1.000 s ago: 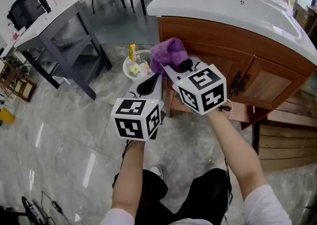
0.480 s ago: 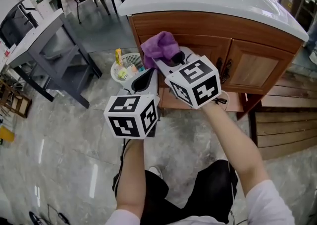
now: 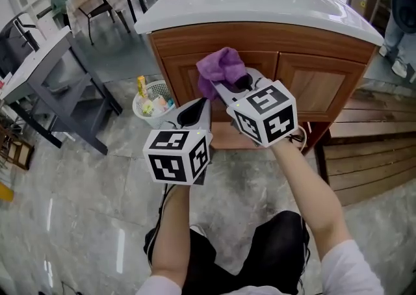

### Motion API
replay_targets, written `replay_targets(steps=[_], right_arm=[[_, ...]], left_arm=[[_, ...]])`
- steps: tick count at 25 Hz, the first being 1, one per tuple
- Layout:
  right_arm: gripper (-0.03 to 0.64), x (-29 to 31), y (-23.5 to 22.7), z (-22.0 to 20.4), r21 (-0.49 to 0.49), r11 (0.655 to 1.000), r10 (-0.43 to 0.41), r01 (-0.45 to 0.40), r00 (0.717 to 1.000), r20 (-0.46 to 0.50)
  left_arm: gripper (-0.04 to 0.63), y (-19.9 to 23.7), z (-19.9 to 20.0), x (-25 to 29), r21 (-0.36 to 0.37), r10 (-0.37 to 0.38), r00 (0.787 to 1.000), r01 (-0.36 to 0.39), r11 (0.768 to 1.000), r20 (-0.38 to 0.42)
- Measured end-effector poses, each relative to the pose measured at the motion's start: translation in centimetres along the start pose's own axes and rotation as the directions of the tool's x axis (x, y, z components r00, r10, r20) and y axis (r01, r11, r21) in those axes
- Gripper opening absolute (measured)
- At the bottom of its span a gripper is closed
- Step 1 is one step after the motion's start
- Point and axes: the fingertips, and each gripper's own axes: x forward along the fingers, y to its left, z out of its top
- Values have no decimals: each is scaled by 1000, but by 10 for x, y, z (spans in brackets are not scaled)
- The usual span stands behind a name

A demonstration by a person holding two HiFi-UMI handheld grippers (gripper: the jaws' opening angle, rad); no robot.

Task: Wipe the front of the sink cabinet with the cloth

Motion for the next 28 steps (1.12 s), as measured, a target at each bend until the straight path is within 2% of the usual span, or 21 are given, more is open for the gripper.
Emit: replay_targets(steps=[16, 22, 28], right_arm=[[72, -90, -70, -10, 12, 984, -176, 176, 984, -29], [72, -129, -100, -14, 9, 964, -265, 265, 963, -40], [72, -167, -133, -23, 5, 933, -358, 359, 932, -66]], left_arm=[[6, -76, -8, 35, 22, -153, 988, 154, 988, -21], [6, -106, -12, 50, 24, -216, 976, 217, 976, -24], [6, -128, -18, 61, 26, -257, 966, 258, 966, -29]])
